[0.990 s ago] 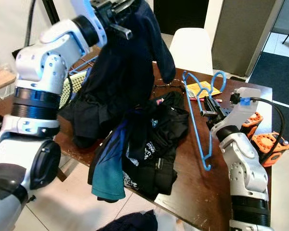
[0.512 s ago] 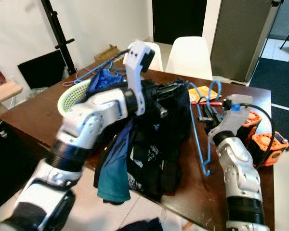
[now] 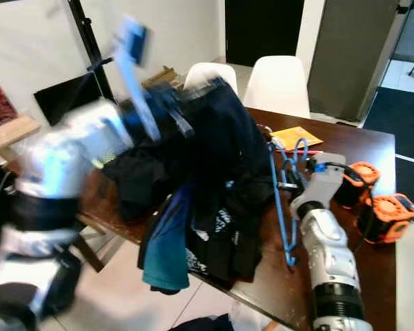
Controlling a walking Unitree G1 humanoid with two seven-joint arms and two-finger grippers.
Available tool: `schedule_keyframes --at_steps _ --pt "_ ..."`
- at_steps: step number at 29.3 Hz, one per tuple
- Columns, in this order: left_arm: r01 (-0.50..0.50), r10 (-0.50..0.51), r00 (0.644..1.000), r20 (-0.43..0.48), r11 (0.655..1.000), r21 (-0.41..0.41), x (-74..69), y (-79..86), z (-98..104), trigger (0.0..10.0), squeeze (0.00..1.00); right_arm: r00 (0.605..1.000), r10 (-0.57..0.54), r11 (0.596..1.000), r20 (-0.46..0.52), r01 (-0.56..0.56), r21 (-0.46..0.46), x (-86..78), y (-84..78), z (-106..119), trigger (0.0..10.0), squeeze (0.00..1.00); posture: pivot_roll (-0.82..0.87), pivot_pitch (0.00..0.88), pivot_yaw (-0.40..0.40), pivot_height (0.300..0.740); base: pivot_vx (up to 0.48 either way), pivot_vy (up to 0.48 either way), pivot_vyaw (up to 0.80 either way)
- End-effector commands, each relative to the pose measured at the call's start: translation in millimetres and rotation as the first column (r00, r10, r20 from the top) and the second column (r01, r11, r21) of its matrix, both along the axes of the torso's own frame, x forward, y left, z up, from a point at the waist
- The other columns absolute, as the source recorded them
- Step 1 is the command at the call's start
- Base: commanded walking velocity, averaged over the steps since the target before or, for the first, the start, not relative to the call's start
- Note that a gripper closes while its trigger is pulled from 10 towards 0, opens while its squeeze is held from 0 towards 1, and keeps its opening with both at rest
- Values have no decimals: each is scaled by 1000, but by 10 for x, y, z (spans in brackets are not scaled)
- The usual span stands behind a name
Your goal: Hang hanger
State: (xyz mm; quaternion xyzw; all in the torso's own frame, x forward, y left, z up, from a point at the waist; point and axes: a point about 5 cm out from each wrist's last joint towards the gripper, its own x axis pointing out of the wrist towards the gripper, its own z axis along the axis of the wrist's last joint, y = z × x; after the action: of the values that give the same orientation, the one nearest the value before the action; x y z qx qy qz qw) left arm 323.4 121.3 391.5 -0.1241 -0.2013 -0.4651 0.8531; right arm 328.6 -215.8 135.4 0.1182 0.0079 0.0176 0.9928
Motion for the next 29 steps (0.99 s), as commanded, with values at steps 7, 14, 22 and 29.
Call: schedule_keyframes --at_steps 7,14,22,29 --pt "121 -117 984 136 992 -22 -178 -36 391 0 0 993 73 991 92 -82 104 -14 105 56 10000 0 25 0 36 740 0 0 -800" --pt "201 -196 973 121 979 -31 -224 -157 442 0 0 990 81 983 114 -99 154 -41 119 35 10000 0 22 0 41 740 0 0 -800" --pt "211 -200 975 94 969 -130 -185 -160 518 0 0 987 100 979 125 -120 165 -13 125 40 10000 0 27 12 40 740 0 0 -800" --pt "85 -100 987 -128 989 -120 -121 92 -188 0 0 976 147 964 163 -178 196 -67 144 81 10000 0 25 26 27 740 0 0 -571"
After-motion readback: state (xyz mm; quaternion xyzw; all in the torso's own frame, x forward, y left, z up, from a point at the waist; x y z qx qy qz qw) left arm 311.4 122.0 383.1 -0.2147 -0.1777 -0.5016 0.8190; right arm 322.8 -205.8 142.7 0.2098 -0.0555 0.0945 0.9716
